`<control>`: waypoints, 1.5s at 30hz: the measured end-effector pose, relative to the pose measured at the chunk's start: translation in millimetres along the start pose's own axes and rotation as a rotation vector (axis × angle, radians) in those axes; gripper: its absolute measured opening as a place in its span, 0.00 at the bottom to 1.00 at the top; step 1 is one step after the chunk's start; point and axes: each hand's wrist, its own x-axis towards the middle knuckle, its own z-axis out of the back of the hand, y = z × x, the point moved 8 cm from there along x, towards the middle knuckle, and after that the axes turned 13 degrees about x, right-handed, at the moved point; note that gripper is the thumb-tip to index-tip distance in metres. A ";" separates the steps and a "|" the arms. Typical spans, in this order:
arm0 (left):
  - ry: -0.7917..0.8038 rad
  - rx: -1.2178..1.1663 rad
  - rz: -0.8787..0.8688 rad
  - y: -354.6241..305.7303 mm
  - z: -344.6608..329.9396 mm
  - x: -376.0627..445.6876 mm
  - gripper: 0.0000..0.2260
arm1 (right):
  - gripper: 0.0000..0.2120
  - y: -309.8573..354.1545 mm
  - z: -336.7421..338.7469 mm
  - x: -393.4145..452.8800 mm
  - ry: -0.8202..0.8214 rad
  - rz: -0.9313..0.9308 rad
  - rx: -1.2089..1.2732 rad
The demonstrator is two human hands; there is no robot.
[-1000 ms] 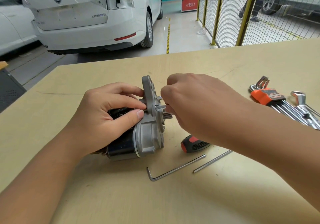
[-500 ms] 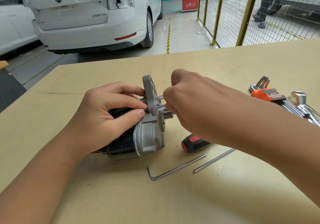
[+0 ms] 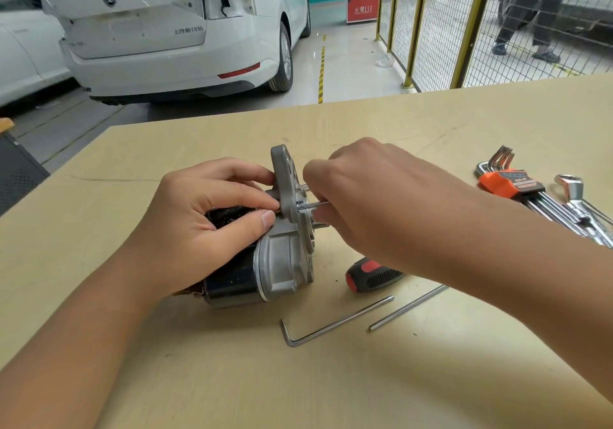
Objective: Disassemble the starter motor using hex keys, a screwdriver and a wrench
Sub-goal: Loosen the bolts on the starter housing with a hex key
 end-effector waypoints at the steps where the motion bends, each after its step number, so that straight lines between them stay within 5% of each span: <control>1: -0.001 0.001 0.001 0.0 -0.1 0.0 0.07 | 0.08 0.0 -1.1 0.4 0.014 0.012 0.004; 21: -0.005 0.003 0.003 -1.4 1.2 0.3 0.07 | 0.10 9.2 -0.3 -0.4 0.054 0.013 -0.027; 27: -0.007 0.010 0.008 -1.1 1.2 0.4 0.08 | 0.19 5.8 -2.2 2.0 0.007 0.000 -0.009; 31: -0.002 0.008 0.011 -1.0 0.9 0.1 0.07 | 0.09 7.2 -5.3 -0.4 0.076 0.009 0.041; 41: -0.005 -0.001 -0.004 -1.6 0.2 0.2 0.08 | 0.14 4.8 -5.1 0.3 0.054 -0.036 0.011; 45: -0.006 0.007 -0.004 -0.2 0.5 -0.1 0.07 | 0.07 5.3 -5.6 0.1 0.044 0.001 0.058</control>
